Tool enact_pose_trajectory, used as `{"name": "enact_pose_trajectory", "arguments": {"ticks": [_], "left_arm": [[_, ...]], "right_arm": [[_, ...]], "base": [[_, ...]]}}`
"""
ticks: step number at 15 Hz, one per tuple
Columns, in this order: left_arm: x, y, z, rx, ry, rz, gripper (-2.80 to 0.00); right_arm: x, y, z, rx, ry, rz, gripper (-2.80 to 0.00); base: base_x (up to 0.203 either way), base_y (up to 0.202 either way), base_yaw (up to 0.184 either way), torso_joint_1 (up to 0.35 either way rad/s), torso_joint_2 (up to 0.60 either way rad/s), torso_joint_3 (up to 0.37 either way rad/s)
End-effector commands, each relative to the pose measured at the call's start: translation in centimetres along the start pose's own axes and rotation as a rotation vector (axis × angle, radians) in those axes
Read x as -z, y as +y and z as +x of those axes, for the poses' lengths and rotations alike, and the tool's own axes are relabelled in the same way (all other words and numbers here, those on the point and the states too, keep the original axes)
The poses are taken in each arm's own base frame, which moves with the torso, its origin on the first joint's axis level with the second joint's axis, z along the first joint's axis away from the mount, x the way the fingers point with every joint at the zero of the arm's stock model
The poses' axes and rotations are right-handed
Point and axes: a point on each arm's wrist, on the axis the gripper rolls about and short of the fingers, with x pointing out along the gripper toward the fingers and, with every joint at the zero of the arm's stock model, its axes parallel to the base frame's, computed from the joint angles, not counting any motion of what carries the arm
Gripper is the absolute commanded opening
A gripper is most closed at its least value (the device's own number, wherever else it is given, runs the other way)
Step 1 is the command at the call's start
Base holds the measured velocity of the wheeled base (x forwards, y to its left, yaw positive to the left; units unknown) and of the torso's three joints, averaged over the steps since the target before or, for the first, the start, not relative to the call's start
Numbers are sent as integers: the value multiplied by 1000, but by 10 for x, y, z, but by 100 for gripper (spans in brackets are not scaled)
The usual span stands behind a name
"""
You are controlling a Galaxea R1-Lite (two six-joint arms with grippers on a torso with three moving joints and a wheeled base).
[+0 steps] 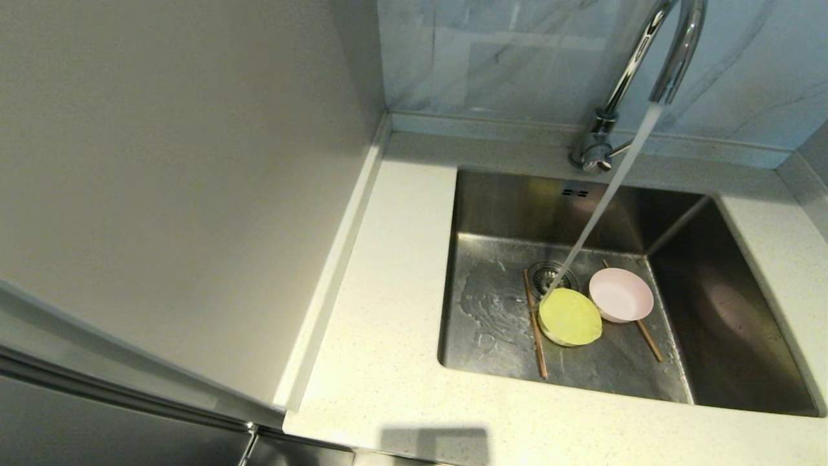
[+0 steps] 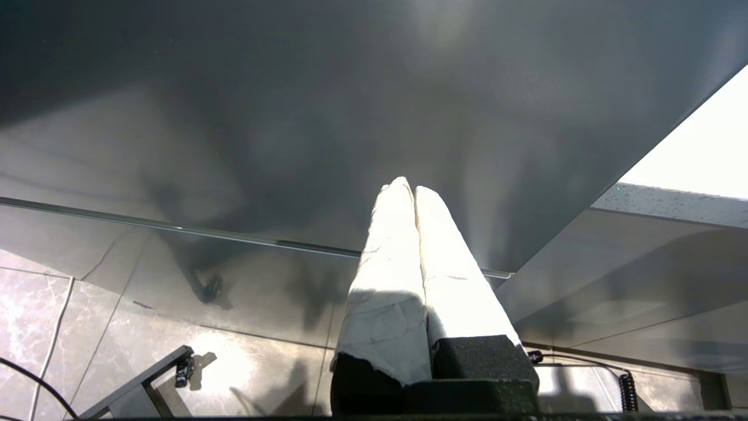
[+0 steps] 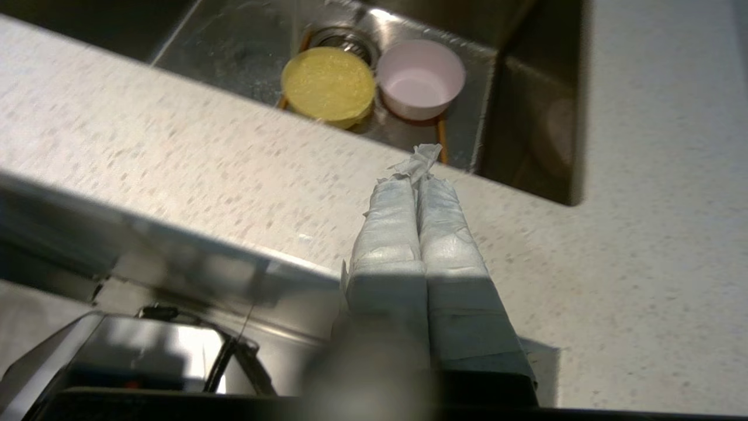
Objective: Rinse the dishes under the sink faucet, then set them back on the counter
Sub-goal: Wait for the water to rinse the bowl
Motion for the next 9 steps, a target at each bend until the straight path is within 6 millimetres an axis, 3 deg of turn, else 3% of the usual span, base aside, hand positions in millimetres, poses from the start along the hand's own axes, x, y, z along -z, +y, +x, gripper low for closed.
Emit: {"name": "enact_pose_trajectory", "arguments": {"ticks": [1, 9], "left_arm": [[0, 0, 0, -1, -3, 0, -280], [0, 0, 0, -1, -3, 0, -280]], "right_arm": [[5, 1, -6, -21, -48, -7, -280], [6, 2, -8, -20, -62, 13, -280]], "base": [[0, 0, 0, 0, 0, 0], [0, 0, 0, 0, 0, 0]]}}
